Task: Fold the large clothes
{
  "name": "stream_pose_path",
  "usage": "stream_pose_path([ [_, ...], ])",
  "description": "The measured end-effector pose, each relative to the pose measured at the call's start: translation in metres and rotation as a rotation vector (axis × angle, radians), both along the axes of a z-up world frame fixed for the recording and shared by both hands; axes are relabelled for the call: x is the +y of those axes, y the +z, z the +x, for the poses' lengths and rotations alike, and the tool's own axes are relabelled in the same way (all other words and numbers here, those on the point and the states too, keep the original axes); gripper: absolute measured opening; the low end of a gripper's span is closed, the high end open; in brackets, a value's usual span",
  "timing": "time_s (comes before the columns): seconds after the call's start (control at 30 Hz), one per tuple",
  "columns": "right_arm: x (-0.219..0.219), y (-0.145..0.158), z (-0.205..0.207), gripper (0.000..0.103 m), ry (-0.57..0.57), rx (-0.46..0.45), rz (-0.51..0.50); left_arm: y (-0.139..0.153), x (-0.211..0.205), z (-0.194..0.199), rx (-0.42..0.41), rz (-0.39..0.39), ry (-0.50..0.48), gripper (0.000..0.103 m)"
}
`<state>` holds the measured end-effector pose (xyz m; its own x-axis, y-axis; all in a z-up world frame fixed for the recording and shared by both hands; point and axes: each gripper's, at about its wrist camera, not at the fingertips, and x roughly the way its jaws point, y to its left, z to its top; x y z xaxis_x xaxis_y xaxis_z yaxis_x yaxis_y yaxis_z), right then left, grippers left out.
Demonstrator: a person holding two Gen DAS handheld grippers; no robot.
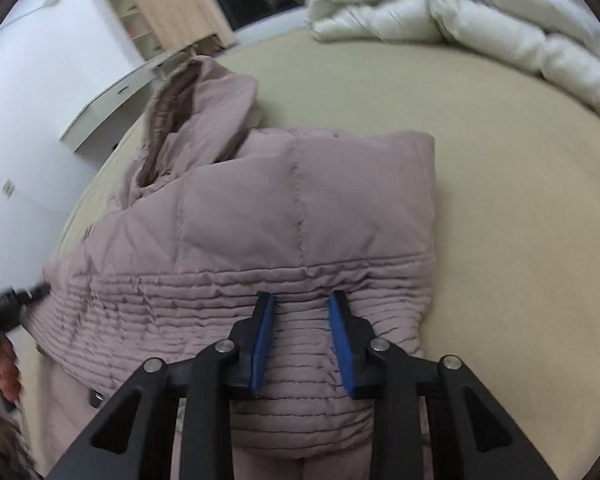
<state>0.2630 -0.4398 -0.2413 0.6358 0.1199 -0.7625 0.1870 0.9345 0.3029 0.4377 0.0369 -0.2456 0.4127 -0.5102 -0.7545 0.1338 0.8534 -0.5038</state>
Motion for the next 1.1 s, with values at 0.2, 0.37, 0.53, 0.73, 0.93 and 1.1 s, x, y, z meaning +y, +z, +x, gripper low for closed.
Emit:
stream_pose_path([
  [0.2, -0.002, 0.054, -0.012, 0.031, -0.016, -0.027, 0.004, 0.034, 0.026, -0.016, -0.049, 0.171, -0.037, 0.026],
  [0.37, 0.010, 0.036, -0.011, 0.031, 0.023, 0.075, -0.068, 0.051, 0.033, -0.020, -0.083, 0.360, 0.025, 0.026],
  [0.53, 0.010, 0.014, -0.009, 0.030, 0.008, 0.069, -0.082, 0.074, -0.022, -0.049, -0.260, 0.354, -0.087, 0.026],
  [0.73, 0.012, 0.030, -0.020, 0.031, -0.032, 0.042, -0.096, 0.017, -0.073, -0.040, -0.181, 0.431, -0.179, 0.026],
  [0.93, 0.008, 0.024, -0.018, 0.045, 0.045, 0.068, -0.098, 0.020, -0.073, -0.040, -0.177, 0.419, -0.170, 0.026],
  [1.1, -0.007, 0.090, -0.012, 0.103, -0.027, -0.211, -0.057, 0.082, -0.071, -0.016, -0.283, 0.306, -0.094, 0.041],
])
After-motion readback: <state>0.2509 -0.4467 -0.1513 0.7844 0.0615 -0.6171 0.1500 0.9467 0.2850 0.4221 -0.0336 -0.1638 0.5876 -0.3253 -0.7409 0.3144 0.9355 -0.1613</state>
